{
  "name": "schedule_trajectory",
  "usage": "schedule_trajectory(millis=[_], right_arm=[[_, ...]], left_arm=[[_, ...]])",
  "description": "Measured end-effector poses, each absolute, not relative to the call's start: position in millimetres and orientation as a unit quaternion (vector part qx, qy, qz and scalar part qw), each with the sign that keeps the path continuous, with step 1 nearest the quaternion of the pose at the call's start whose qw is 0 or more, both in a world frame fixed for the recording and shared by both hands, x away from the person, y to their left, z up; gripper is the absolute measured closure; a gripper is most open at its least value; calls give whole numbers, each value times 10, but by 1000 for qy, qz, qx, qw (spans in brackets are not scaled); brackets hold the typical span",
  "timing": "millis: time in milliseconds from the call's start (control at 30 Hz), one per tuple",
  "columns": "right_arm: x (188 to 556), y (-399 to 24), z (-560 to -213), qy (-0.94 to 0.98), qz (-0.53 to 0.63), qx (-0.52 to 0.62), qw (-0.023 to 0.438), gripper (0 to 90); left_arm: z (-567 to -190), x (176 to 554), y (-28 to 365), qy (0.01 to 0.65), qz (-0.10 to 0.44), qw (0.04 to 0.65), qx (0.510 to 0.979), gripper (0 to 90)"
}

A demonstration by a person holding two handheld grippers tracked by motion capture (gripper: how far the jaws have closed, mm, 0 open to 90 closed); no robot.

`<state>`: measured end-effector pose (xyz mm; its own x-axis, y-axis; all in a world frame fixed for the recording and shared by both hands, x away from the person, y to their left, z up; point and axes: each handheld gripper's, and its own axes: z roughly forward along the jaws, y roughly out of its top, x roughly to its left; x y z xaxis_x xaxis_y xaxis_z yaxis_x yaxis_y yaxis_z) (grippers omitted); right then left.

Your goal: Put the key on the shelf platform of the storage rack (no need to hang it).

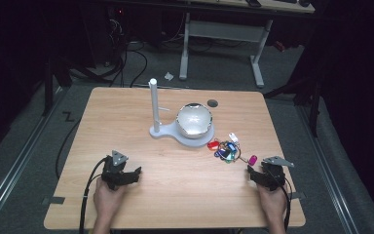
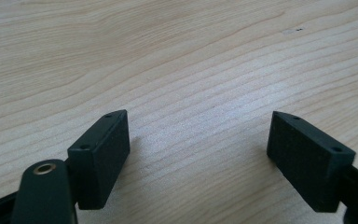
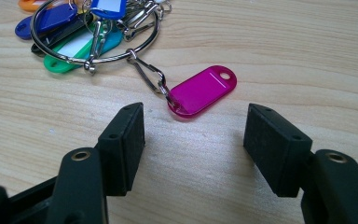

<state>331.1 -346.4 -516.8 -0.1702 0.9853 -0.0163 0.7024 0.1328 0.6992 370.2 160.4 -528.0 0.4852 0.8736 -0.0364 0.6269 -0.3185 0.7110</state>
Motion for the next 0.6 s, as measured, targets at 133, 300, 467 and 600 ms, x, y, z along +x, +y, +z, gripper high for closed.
schedule_trajectory(millis=[133, 300, 467, 600], right_arm=[[3311, -3464, -5168, 710, 283, 594, 249, 389], [3311, -3465, -5167, 710, 283, 594, 249, 389], [3312, -3465, -5166, 709, 283, 596, 248, 391], [3313, -3465, -5166, 709, 283, 596, 249, 390]], left_arm=[[-5280, 3702, 1604, 474, 181, 341, 792, 215], [-5280, 3702, 1604, 474, 181, 341, 792, 216], [-5280, 3702, 1604, 474, 181, 341, 791, 215], [-5280, 3702, 1604, 474, 181, 341, 791, 216]])
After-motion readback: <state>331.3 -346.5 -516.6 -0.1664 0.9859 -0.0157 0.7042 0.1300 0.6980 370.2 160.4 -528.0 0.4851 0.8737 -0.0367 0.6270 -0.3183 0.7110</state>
